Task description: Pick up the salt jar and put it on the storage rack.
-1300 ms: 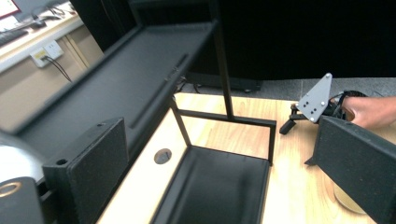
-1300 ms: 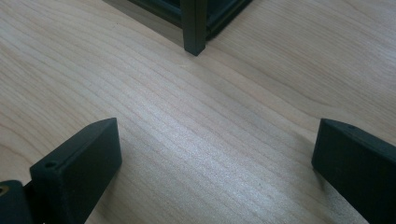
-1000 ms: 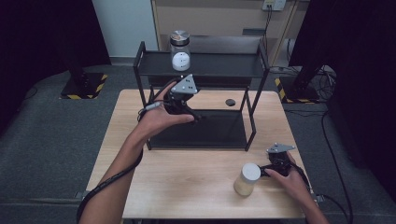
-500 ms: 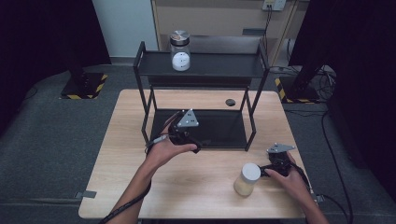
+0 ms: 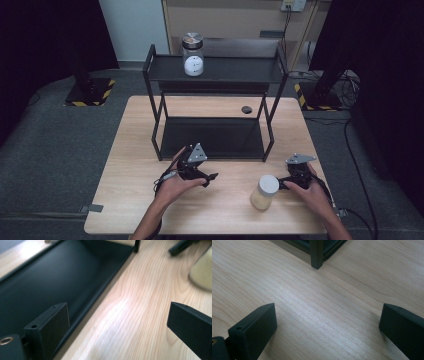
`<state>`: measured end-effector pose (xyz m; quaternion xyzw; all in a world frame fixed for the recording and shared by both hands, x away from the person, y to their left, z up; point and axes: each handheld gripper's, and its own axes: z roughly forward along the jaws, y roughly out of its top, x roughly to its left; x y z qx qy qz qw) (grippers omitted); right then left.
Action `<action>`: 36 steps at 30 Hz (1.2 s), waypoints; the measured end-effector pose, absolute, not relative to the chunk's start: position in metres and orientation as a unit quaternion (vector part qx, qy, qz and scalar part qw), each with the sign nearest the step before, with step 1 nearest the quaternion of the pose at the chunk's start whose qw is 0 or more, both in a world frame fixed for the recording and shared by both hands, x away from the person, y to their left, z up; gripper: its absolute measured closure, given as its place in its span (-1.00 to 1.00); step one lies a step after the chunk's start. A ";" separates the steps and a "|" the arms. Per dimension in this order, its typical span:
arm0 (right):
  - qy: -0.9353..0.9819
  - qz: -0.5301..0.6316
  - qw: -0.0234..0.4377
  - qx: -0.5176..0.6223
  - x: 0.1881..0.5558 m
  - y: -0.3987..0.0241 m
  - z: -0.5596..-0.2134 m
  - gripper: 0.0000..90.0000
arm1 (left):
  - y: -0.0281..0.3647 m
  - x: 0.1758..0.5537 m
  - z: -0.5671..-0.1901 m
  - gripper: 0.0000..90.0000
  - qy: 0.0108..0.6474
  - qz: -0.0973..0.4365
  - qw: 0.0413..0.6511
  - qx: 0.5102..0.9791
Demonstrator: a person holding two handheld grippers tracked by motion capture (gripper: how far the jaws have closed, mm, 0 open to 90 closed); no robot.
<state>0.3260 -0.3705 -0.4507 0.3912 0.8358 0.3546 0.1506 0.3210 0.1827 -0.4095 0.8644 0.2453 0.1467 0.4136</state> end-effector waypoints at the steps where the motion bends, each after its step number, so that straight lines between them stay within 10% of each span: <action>1: 0.835 0.354 0.150 0.392 0.326 -0.370 -0.451 -0.95 | 0.185 0.318 -0.410 -0.93 0.251 0.147 0.415 0.862; 36: 0.835 0.354 0.149 0.393 0.310 -0.376 -0.450 -0.95 | 0.236 0.293 -0.440 -0.94 0.340 0.143 0.353 0.860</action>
